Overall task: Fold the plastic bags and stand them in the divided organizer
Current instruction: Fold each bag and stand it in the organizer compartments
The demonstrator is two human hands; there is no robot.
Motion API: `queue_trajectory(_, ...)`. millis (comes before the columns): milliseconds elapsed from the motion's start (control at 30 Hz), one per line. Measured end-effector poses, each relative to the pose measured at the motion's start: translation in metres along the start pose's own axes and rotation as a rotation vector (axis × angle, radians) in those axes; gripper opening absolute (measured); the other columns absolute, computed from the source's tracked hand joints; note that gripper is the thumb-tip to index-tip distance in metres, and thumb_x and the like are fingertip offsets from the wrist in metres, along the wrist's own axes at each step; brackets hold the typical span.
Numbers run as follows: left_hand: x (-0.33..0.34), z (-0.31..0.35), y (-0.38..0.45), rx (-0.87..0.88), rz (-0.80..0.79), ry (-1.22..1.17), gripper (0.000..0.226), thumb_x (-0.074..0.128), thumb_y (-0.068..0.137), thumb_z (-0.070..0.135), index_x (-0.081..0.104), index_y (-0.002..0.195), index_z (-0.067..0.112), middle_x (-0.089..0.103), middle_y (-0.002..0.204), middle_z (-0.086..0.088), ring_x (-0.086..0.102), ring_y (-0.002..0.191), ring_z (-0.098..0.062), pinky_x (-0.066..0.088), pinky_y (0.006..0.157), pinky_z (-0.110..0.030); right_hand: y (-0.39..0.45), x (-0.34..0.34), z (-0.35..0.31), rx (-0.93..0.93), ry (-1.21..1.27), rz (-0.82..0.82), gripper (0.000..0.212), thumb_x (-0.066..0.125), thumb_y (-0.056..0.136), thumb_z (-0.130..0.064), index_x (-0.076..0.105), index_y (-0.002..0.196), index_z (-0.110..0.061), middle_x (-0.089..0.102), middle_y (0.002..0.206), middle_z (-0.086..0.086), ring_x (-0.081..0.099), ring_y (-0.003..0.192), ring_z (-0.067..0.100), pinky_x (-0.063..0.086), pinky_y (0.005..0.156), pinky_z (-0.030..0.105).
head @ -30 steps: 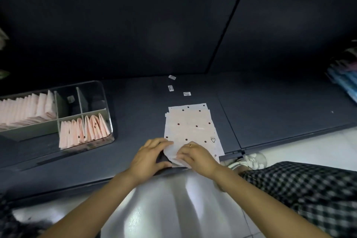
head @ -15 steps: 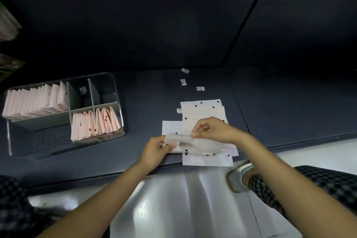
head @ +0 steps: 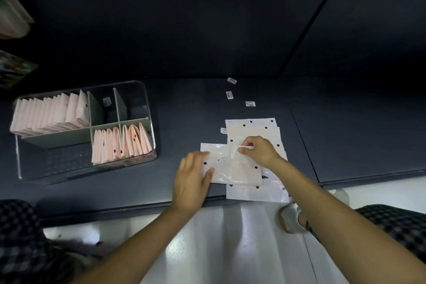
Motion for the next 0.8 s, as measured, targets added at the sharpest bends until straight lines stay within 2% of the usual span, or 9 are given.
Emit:
queue_trajectory(100, 0.015, 0.019, -0.018, 0.239, -0.148, 0.170, 0.040, 0.066, 0.086, 0.022, 0.058, 0.123, 0.013, 0.056, 0.130, -0.003, 0.051, 0.122, -0.025, 0.043, 0.100, -0.034, 0.005, 0.004, 0.000, 0.000, -0.065, 0.010, 0.011, 0.061, 0.089, -0.027, 0.062, 0.084, -0.017, 0.065, 0.108, 0.005, 0.054, 0.107, 0.024, 0.046, 0.086, 0.032)
queue_trajectory(200, 0.028, 0.027, -0.036, 0.412, -0.271, 0.362, 0.060, 0.077, 0.072, 0.039, 0.062, 0.123, 0.010, 0.058, 0.132, -0.005, 0.054, 0.123, -0.022, 0.047, 0.099, -0.038, 0.009, 0.007, 0.002, 0.012, -0.116, 0.004, 0.017, 0.060, 0.090, -0.028, 0.065, 0.096, -0.014, 0.064, 0.112, 0.006, 0.049, 0.115, 0.026, 0.045, 0.094, 0.038)
queue_trajectory(367, 0.039, 0.013, -0.054, 0.480, -0.397, 0.568, 0.079, 0.070, 0.070, 0.061, 0.056, 0.130, 0.012, 0.051, 0.138, -0.005, 0.050, 0.127, -0.018, 0.046, 0.100, -0.034, 0.010, 0.008, 0.001, 0.025, -0.185, 0.026, 0.023, 0.058, 0.091, -0.033, 0.063, 0.104, -0.014, 0.062, 0.116, 0.007, 0.047, 0.115, 0.028, 0.044, 0.094, 0.039)
queue_trajectory(467, 0.042, 0.007, -0.058, 0.491, -0.413, 0.613, 0.083, 0.067, 0.070, 0.065, 0.053, 0.132, 0.011, 0.050, 0.140, -0.005, 0.049, 0.128, -0.018, 0.045, 0.101, -0.035, 0.010, 0.009, 0.001, 0.041, -0.210, 0.029, 0.023, 0.058, 0.090, -0.034, 0.062, 0.102, -0.015, 0.060, 0.115, 0.007, 0.045, 0.115, 0.028, 0.043, 0.092, 0.038)
queue_trajectory(567, 0.041, 0.001, -0.057, 0.402, -0.434, 0.611, 0.083, 0.063, 0.073, 0.065, 0.049, 0.136, 0.011, 0.045, 0.143, -0.005, 0.045, 0.131, -0.018, 0.042, 0.104, -0.036, 0.004, 0.008, 0.000, 0.028, -0.182, 0.078, 0.023, 0.058, 0.091, -0.032, 0.059, 0.107, -0.016, 0.057, 0.117, 0.006, 0.042, 0.117, 0.027, 0.040, 0.095, 0.038)
queue_trajectory(633, 0.045, -0.002, -0.057, 0.370, -0.466, 0.632, 0.085, 0.050, 0.085, 0.063, 0.025, 0.147, 0.011, 0.020, 0.155, -0.006, 0.023, 0.142, -0.020, 0.019, 0.117, -0.039, -0.015, 0.001, -0.009, -0.064, -0.213, 0.257, 0.024, 0.059, 0.091, -0.028, 0.058, 0.112, -0.017, 0.054, 0.119, 0.004, 0.041, 0.117, 0.026, 0.038, 0.095, 0.037)
queue_trajectory(700, 0.052, -0.007, -0.057, 0.361, -0.504, 0.614, 0.082, 0.031, 0.093, 0.060, -0.007, 0.148, 0.014, -0.016, 0.155, -0.003, -0.010, 0.145, -0.021, -0.015, 0.114, -0.037, -0.047, 0.001, -0.029, -0.309, -0.332, 0.455, 0.026, 0.063, 0.088, -0.020, 0.062, 0.113, -0.012, 0.058, 0.119, 0.007, 0.050, 0.115, 0.030, 0.041, 0.095, 0.038)
queue_trajectory(733, 0.053, -0.008, -0.057, 0.347, -0.505, 0.606, 0.080, 0.027, 0.094, 0.060, -0.012, 0.148, 0.015, -0.023, 0.153, -0.003, -0.017, 0.144, -0.021, -0.022, 0.111, -0.035, -0.066, 0.012, -0.038, -0.470, -0.408, 0.471, 0.029, 0.066, 0.085, -0.017, 0.064, 0.113, -0.009, 0.062, 0.119, 0.009, 0.055, 0.114, 0.032, 0.045, 0.095, 0.041)
queue_trajectory(800, 0.053, -0.009, -0.056, 0.325, -0.504, 0.615, 0.079, 0.029, 0.095, 0.058, -0.010, 0.149, 0.016, -0.024, 0.153, -0.006, -0.021, 0.143, -0.023, -0.024, 0.110, -0.036, -0.098, 0.048, -0.041, -0.699, -0.589, 0.326, 0.041, 0.068, 0.084, -0.026, 0.062, 0.121, -0.008, 0.061, 0.128, 0.008, 0.056, 0.121, 0.028, 0.045, 0.100, 0.046)
Point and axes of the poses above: each hand's wrist, its own y-axis towards the middle knuckle, its own x-axis out of the palm, z = x × y, the point moved 7 cm from there along y, towards the middle knuckle
